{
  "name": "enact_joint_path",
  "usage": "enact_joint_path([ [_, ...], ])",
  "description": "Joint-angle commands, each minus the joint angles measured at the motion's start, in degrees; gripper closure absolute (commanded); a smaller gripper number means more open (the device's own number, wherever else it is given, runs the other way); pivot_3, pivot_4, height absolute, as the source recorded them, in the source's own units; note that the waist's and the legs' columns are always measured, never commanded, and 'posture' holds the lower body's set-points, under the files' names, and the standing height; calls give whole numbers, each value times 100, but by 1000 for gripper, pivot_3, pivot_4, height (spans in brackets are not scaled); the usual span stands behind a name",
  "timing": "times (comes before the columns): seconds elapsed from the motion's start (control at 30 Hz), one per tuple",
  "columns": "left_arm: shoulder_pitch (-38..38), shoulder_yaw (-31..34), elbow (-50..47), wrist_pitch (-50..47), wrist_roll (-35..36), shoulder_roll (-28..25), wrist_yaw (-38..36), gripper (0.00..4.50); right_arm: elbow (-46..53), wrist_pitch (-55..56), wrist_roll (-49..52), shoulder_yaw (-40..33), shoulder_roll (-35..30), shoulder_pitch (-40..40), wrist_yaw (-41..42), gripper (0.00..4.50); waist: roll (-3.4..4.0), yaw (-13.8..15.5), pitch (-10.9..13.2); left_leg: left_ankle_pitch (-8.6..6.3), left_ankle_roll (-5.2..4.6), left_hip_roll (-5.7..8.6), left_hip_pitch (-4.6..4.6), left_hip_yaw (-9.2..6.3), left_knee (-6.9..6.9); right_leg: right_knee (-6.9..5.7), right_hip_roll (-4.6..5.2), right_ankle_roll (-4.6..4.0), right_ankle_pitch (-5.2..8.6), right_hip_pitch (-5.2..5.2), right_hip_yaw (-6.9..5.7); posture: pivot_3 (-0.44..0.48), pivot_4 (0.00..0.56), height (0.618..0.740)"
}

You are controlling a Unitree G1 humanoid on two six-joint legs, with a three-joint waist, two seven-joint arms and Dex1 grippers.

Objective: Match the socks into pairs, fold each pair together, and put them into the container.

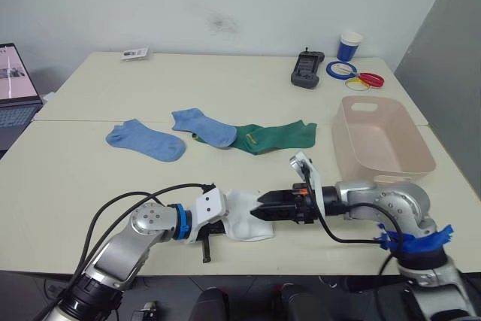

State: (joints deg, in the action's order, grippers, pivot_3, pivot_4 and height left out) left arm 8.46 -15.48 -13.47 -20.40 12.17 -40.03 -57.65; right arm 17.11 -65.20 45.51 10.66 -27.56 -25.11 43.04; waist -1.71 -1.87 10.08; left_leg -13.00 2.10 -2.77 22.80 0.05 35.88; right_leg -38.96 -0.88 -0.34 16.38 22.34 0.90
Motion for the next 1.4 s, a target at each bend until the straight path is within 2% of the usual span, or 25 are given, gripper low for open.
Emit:
enact_joint_path([
  [0.03, -110, -59, 282, -102, -194, -108, 18, 4500, 39, 1001, -583, 454, 34, 98, 377, 2018, 2, -7, 1, 0, 0, 1, 0, 1, -1, 0, -1, 0, 0, 1, 1, 0, 150, 740],
  [0.13, -107, -38, 285, -76, -206, -124, 1, 4500, -259, 1504, -1056, 842, 113, 182, 490, 2967, 2, -4, 1, 0, 0, 0, -1, -2, -1, -2, -6, 0, 0, 1, -3, 0, 150, 740],
  [0.27, -88, 13, 265, -68, -179, -165, -30, 4500, -750, 2272, -1715, 1218, 174, 272, 627, 4485, 1, -1, 1, 0, 0, -1, 2, 1, 0, -1, -3, 0, 0, 1, 1, 0, 150, 740],
  [0.47, -179, 399, -57, -364, 238, -360, -120, 4500, -1000, 2945, -2263, 1468, 259, 378, 800, 4485, 0, -7, 1, 0, 0, -4, 0, 1, 0, -2, -4, 0, 0, 2, 0, 0, 150, 740],
  [0.63, -239, 1424, -655, -1145, 1191, -1247, -680, 4500, -1092, 2964, -2359, 1395, 396, 359, 848, 4485, -3, -13, 12, 0, 0, -15, 2, -6, -4, -9, -17, -7, 4, 11, -8, 0, 150, 740],
  [0.7, -52, 1714, -682, -1240, 1343, -1457, -726, 4500, -1115, 2970, -2390, 1373, 406, 351, 880, 4485, 1, 3, 15, 0, 0, -24, 3, -7, -5, -9, -13, -10, 5, 13, -8, 0, 150, 740],
  [0.8, 455, 1948, -715, -1431, 1652, -1462, -721, 4500, -1121, 2958, -2413, 1302, 402, 356, 934, 4485, -5, 39, 18, 0, 1, -15, 8, -1, -2, -4, -2, -9, 5, 11, -7, 0, 150, 740],
  [0.87, 716, 1861, -785, -1476, 1775, -1305, -690, 4500, -1095, 2939, -2417, 1272, 389, 363, 964, 4485, -6, 37, 19, 0, 1, -5, 12, 0, 0, -1, 5, -6, 3, 11, -2, 0, 150, 740],
  [0.93, 873, 1572, -917, -1508, 1820, -924, -493, 4500, -991, 2871, -2379, 1230, 367, 368, 984, 4485, -6, 31, 19, 0, 1, 1, 12, 3, 1, 1, 8, -2, 1, 10, 7, 0, 150, 740],
  [1.1, 722, 596, -708, -856, 863, -352, -115, 4500, -552, 2500, -2071, 993, 291, 368, 1049, 4485, -8, 27, 20, 0, 1, 4, 15, 6, 3, 5, 6, 1, 0, 7, 8, 0, 150, 740],
  [1.17, 577, 369, -582, -664, 575, -372, -88, 4500, -385, 2167, -1841, 749, 323, 349, 909, 4485, -10, 7, 21, 0, 1, 3, 14, 4, 2, 0, -1, -1, 1, 10, 7, 0, 150, 740],
  [1.33, 191, 75, -158, 16, -79, -603, -200, 4500, 34, 441, -746, -315, 491, 315, 188, 4485, -8, 16, 21, 0, 1, -7, 7, -7, -6, -10, -14, -10, 4, 12, -3, 0, 150, 740],
  [1.4, 144, 27, 59, 183, -208, -548, -155, 4500, 168, -244, -728, -478, 385, 246, -245, 4099, -8, 21, 21, 0, 1, -13, 8, -5, -5, -9, -5, -10, 4, 11, -3, 0, 150, 740],
])
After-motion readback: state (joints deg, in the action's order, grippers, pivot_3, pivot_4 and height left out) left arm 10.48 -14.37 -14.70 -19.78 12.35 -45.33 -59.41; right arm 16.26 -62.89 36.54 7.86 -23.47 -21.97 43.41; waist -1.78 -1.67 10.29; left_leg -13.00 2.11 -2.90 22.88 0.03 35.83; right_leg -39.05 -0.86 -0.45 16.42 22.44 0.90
